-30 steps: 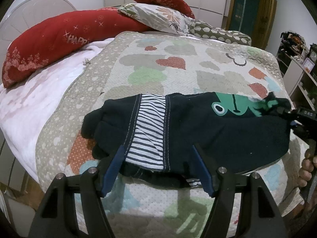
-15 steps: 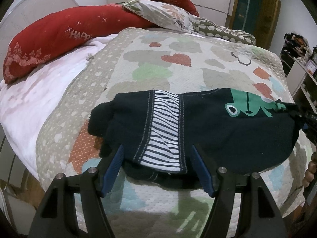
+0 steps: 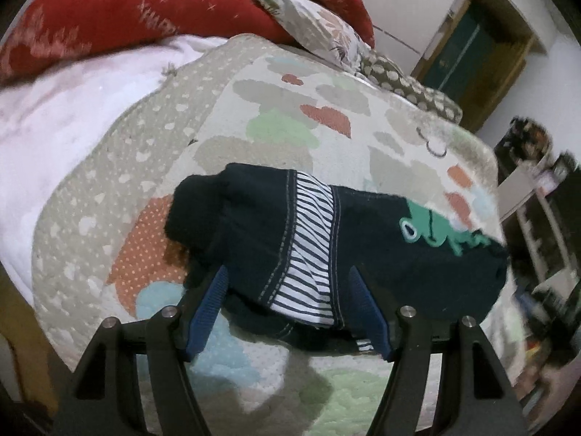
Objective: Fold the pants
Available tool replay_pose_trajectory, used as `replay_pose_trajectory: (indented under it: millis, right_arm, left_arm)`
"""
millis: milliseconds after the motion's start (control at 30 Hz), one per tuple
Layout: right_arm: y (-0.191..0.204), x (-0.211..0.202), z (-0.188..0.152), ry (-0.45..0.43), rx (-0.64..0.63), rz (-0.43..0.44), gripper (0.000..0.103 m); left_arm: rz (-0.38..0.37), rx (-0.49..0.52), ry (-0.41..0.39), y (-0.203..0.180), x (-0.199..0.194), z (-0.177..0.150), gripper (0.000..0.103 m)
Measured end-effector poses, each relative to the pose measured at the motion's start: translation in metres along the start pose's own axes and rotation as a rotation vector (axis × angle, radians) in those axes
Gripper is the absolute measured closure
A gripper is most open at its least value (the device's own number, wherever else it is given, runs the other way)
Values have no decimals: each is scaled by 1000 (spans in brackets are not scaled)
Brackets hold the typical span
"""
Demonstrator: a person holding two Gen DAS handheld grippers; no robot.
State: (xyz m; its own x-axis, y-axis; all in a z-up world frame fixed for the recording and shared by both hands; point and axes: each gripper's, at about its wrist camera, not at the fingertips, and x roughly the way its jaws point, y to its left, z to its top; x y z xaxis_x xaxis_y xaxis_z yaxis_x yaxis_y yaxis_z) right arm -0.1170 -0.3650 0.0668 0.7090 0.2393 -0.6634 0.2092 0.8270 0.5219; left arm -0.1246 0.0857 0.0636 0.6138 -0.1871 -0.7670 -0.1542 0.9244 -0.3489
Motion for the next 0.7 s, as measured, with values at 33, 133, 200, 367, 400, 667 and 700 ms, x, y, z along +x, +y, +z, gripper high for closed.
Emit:
replay_pose_trajectory:
  millis: [33,133,200,367,400,667,700]
  right_arm:
    - [3,2,-7,17,-11,13,53]
    - [12,15,-23,75,-40,21,51]
    - [14,24,-30,101,-47,9,51]
    - [16,32,-35,110,-44,-3,51]
    - [18,32,-34,109,-39,7,51]
    - [31,27,-45,126,-30,98,51]
    - [34,27,-46,128,-34,103,51]
  left_arm:
    - [-16,-28,9,6,0,1,35]
    - [-28,-82,28,18,1,1,35]
    - [-32,-107,46,24,4,0,35]
    - [-70,-133,80,23,9,3,34]
    - [-97,-133,99,20,12,3,34]
    - [-225,-221,233,14,40,6,42]
    - [-208,-215,234,13,40,7,63]
